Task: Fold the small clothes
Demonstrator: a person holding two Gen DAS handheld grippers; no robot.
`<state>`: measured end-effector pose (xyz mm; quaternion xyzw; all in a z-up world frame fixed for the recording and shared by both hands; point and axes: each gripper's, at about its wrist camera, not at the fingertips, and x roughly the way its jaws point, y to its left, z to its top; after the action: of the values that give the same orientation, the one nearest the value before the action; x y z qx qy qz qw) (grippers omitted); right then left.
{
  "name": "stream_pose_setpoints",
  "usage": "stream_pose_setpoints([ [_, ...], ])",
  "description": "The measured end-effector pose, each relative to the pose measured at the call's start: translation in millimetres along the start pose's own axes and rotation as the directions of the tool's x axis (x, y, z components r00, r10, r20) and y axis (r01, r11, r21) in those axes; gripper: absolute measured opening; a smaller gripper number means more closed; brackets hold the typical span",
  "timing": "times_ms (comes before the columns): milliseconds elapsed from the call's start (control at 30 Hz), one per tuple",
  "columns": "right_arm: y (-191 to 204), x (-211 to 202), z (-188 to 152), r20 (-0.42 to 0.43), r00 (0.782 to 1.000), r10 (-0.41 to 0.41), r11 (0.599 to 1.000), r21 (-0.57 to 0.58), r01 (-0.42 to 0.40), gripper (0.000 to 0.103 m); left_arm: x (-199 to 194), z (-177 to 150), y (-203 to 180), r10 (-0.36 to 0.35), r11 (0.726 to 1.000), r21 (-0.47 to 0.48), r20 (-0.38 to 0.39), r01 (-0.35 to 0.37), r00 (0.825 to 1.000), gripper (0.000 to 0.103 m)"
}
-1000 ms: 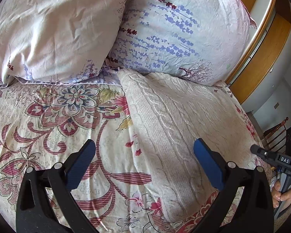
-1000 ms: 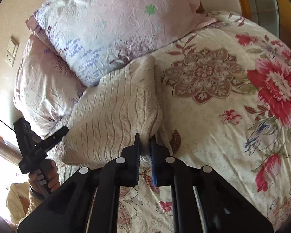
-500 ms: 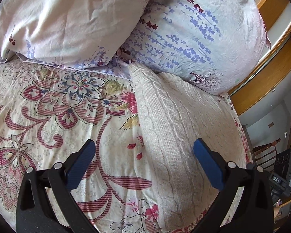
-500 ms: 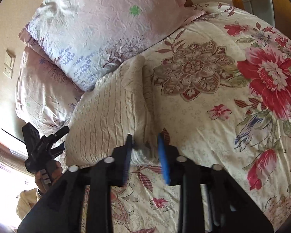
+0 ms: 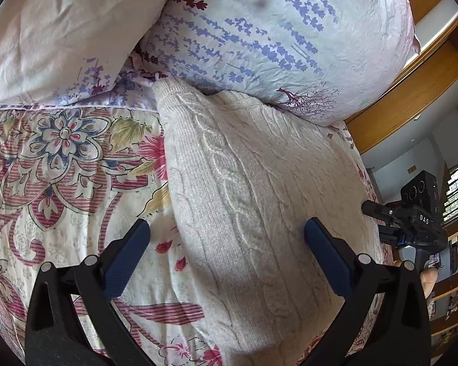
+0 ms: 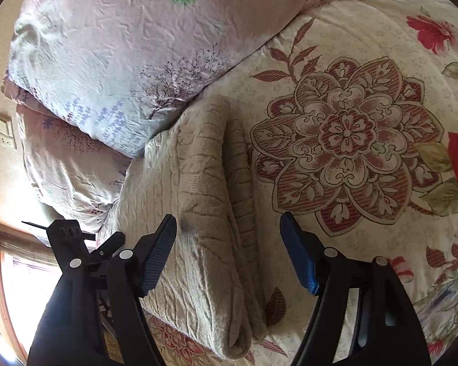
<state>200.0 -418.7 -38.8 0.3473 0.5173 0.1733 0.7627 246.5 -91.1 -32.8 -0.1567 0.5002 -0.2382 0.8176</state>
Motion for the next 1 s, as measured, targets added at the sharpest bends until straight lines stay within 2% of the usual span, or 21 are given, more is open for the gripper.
stream_pose_setpoints([
  [100,3.6,5.3,-0.7,-0.01,1.0,0.029,0.999,-0.018,-0.029,0.072,12.2,5.0,-8.5,-0.066,0.998,-0.015,-0.023,0.066,0.998,0.082],
  [200,5.0,12.4,-2.7,-0.031,0.995,0.091,0.996,-0.011,-0.091,0.069,16.2,6.7,-11.6,-0.063,0.997,-0.034,-0.018,0.063,0.998,0.08],
  [400,5.4,26.5,-4.7,-0.005,0.989,0.147,0.989,0.007,-0.147,0.066,16.7,3.4,-19.1,-0.01,1.0,-0.003,0.013,0.01,1.0,0.08],
  [467,5.4,27.5,-4.6,0.004,0.989,0.149,0.989,0.009,-0.149,0.059,20.2,0.6,-27.7,0.02,0.999,0.026,0.022,-0.02,1.0,0.08],
  [533,4.9,29.6,-4.1,0.012,0.989,0.144,0.989,0.014,-0.145,0.059,22.8,-0.2,-33.4,0.034,0.998,0.044,0.029,-0.035,0.999,0.078],
  [767,14.4,38.9,-9.6,0.031,0.992,0.121,0.993,-0.009,-0.12,0.058,25.2,-0.9,-42.2,0.055,0.994,0.088,0.06,-0.061,0.997,0.063],
  [933,9.3,42.4,-15.7,0.046,0.991,0.13,0.992,-0.008,-0.129,0.043,26.2,-1.3,-48.4,0.071,0.991,0.11,0.082,-0.08,0.994,0.057],
  [1000,8.7,43.1,-19.2,0.058,0.989,0.138,0.99,-0.006,-0.138,0.038,23.6,-1.3,-46.7,0.069,0.991,0.111,0.089,-0.079,0.994,0.051],
])
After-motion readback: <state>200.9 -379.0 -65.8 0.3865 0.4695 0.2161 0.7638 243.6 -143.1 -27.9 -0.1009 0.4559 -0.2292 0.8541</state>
